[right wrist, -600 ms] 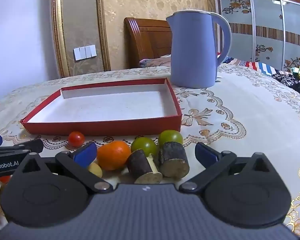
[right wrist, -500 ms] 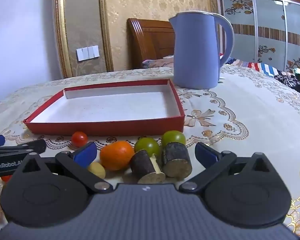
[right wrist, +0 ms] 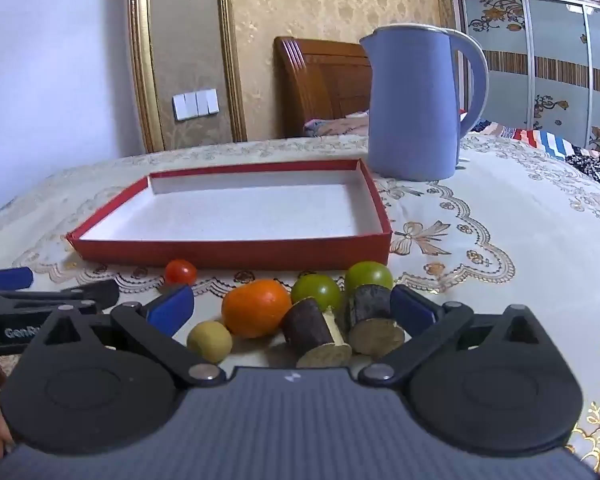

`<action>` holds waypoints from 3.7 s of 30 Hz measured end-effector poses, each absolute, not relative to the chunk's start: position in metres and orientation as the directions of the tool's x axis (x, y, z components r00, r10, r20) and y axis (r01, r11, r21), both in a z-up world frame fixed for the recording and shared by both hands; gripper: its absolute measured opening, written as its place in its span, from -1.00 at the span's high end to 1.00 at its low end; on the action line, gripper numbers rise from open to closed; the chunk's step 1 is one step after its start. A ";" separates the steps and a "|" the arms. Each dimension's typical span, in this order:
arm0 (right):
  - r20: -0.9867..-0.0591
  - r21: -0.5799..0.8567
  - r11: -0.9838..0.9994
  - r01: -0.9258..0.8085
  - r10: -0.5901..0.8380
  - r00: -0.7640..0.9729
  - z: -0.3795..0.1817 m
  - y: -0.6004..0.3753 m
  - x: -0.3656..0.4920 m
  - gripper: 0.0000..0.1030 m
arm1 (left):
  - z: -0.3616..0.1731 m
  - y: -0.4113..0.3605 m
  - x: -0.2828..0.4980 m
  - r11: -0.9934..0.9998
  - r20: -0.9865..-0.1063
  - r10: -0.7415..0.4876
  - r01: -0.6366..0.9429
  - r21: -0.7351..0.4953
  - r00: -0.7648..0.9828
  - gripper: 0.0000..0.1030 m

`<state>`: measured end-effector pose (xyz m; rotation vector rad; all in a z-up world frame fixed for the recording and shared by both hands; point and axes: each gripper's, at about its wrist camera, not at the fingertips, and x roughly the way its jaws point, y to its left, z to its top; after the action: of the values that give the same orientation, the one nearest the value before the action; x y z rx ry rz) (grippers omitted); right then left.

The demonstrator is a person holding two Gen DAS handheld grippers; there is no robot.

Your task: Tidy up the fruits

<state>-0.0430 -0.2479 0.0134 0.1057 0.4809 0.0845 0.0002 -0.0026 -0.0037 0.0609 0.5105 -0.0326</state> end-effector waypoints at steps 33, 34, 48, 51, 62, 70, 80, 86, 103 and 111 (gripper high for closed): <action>-0.465 0.227 0.974 -0.011 0.119 0.877 0.009 -0.264 -0.041 -1.00 | 0.004 0.041 -0.017 0.997 -0.473 -0.060 0.028 -0.074 0.879 -1.00; -0.466 0.226 0.974 -0.010 0.117 0.877 0.009 -0.264 -0.041 -1.00 | 0.003 0.049 -0.019 0.994 -0.482 -0.075 0.029 -0.103 0.873 -1.00; -0.469 0.263 0.964 0.029 0.102 0.877 0.007 -0.271 -0.040 -1.00 | 0.000 0.049 -0.073 0.988 -0.515 -0.124 0.055 -0.147 0.848 -1.00; -0.465 0.308 0.949 0.063 0.093 0.880 0.006 -0.282 -0.041 -1.00 | -0.004 0.036 -0.078 0.989 -0.526 -0.127 0.068 -0.130 0.841 -1.00; -0.464 0.213 0.971 0.111 0.000 0.886 0.010 -0.305 -0.063 -1.00 | -0.013 0.023 -0.076 0.992 -0.518 -0.121 0.081 -0.099 0.846 -0.98; -0.465 0.204 0.969 0.137 -0.027 0.885 0.007 -0.322 -0.064 -1.00 | -0.011 0.009 -0.079 0.989 -0.500 -0.144 0.119 -0.082 0.854 -0.98; -0.523 0.197 0.970 0.143 -0.020 0.852 0.001 -0.322 -0.055 -1.00 | -0.015 0.007 -0.065 0.996 -0.583 -0.081 0.045 -0.076 0.808 -0.98; -0.540 0.184 0.973 0.140 -0.019 0.841 0.000 -0.320 -0.053 -1.00 | -0.016 0.006 -0.066 0.998 -0.590 -0.044 0.015 -0.055 0.807 -0.94; -0.550 0.173 0.975 0.137 -0.020 0.835 -0.001 -0.319 -0.052 -1.00 | -0.018 0.003 -0.064 1.000 -0.598 -0.023 0.011 -0.024 0.801 -0.87; -0.554 0.174 0.975 0.136 -0.017 0.833 -0.001 -0.318 -0.050 -1.00 | -0.017 0.007 -0.072 0.999 -0.574 -0.037 0.023 -0.031 0.818 -0.18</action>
<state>-0.0504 -0.3183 -0.0006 0.2105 0.5826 -0.0818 -0.0718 0.0074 -0.0171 -0.0230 0.6121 -0.0322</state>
